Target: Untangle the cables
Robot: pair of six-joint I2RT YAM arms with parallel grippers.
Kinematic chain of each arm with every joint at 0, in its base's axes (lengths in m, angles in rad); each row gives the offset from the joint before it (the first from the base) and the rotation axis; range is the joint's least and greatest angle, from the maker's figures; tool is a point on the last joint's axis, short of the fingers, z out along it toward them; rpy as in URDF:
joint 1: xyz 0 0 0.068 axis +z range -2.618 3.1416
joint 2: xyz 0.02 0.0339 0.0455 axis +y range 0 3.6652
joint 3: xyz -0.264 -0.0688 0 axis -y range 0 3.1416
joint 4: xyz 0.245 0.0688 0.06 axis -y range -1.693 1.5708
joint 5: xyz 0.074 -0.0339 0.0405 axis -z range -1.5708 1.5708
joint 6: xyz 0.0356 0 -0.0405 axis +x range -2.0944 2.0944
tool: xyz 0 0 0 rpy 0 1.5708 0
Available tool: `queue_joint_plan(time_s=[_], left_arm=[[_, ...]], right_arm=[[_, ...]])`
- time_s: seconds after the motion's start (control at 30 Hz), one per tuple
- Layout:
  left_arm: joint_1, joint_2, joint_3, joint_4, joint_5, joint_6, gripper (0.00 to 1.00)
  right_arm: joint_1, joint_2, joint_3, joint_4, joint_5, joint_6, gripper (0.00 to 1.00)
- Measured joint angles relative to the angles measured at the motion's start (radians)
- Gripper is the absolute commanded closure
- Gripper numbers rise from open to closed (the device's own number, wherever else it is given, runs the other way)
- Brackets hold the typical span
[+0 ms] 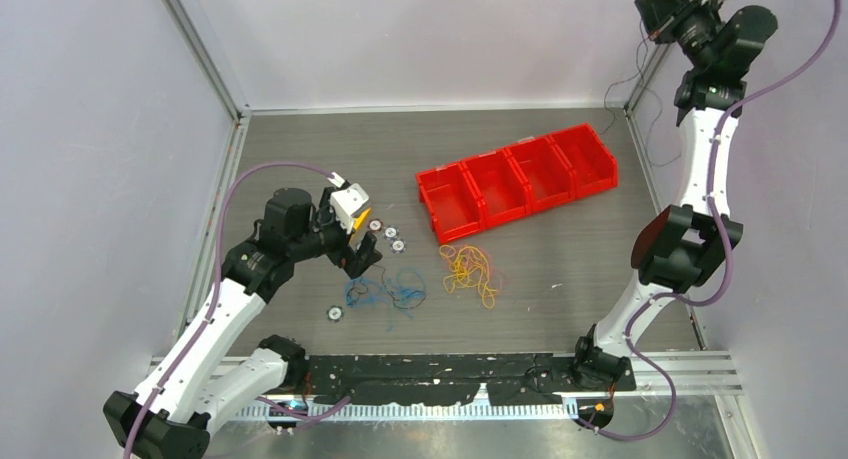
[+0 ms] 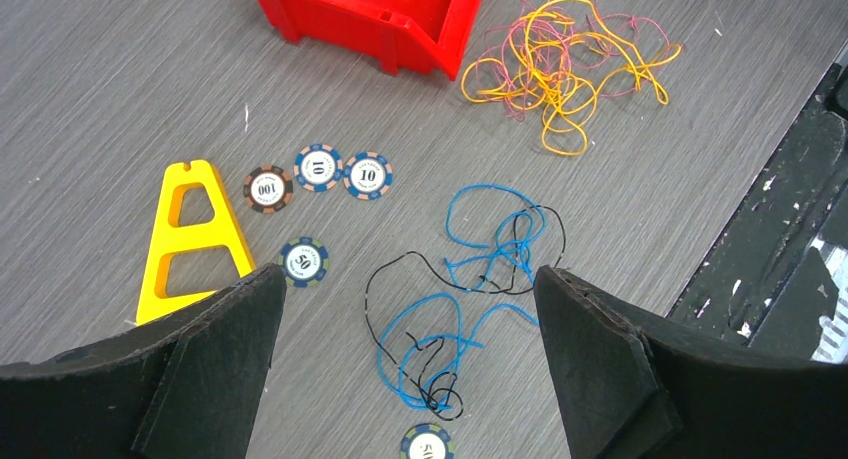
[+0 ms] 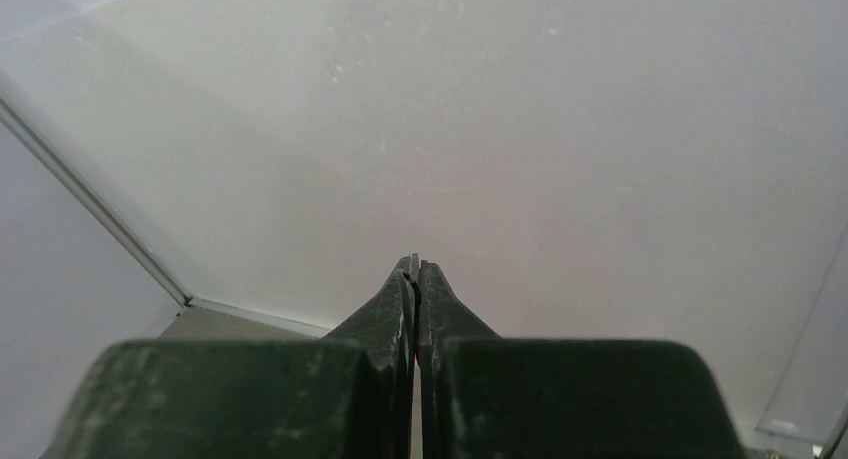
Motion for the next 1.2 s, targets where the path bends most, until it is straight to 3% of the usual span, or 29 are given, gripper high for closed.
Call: queue_joint_plan(time_s=[0.2,0.7,1.0,1.2], left_arm=[[0.000,0.005,0.000,0.005,-0.005,-0.001,0.03],[0.000,0.008,-0.003,0.007,-0.052,0.003,0.03],[0.000,0.007,-0.021,0.016,-0.057,0.003,0.02],[0.000,-0.016,-0.041,0.022,-0.058,0.003,0.02]], right_arm=[[0.031,0.051,-0.112,0.010,0.034,0.001,0.95],[0.128,0.206,-0.129,0.100,0.135,0.078,0.95],[0.177,0.066,-0.288,0.103,0.204,0.106,0.95],[0.257,-0.111,-0.330,0.052,0.312,-0.025,0.95]])
